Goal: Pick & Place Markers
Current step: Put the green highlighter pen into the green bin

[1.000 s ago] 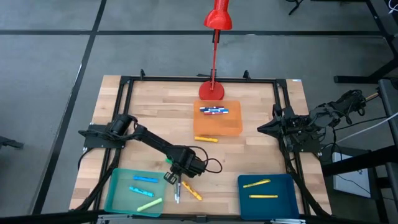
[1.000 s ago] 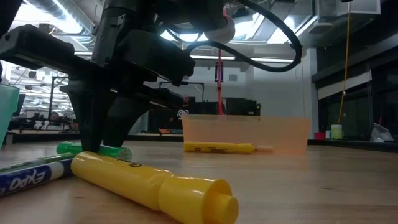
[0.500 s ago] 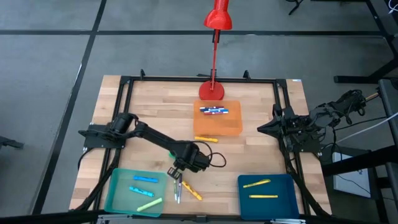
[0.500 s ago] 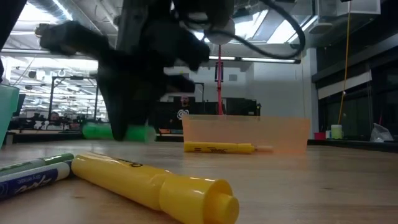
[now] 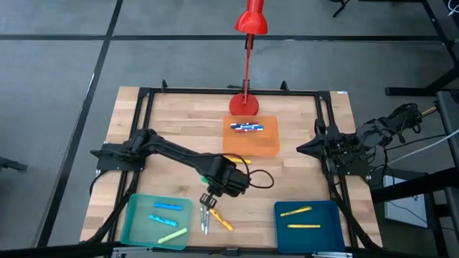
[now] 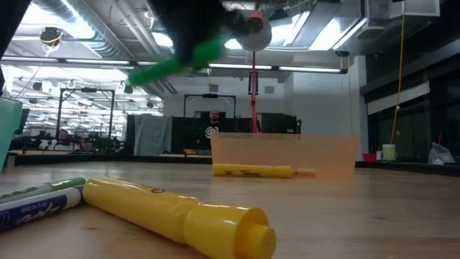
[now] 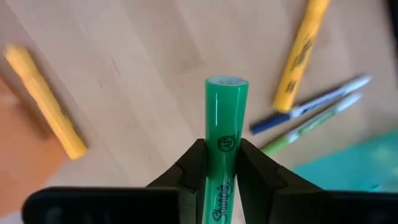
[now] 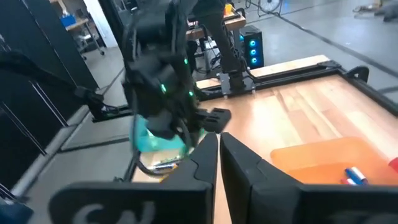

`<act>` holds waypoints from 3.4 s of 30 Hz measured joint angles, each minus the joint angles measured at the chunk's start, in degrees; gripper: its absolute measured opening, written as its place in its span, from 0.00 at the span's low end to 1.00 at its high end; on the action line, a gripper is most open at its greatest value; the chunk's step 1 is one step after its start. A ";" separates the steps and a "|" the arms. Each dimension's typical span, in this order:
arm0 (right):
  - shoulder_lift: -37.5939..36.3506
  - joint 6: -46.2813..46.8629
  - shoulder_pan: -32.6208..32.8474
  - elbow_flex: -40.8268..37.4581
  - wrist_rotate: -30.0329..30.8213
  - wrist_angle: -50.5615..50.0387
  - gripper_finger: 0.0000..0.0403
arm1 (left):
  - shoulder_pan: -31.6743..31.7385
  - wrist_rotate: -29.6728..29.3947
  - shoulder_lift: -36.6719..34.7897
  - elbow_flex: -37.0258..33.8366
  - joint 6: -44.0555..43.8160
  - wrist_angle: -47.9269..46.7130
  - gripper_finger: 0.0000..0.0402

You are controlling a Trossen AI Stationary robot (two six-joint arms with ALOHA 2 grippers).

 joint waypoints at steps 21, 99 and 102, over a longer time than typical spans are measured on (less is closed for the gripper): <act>-0.17 -15.06 0.00 0.00 -0.57 -11.39 0.04 | -3.20 5.55 -0.11 10.59 -18.25 0.46 0.14; 0.00 6.00 0.00 0.00 0.11 -11.52 0.06 | -28.60 1.98 -29.99 -44.23 -41.33 19.80 0.14; 0.00 7.66 0.00 0.00 0.09 -11.52 0.06 | -29.26 1.70 -30.01 -45.13 -41.50 20.22 0.14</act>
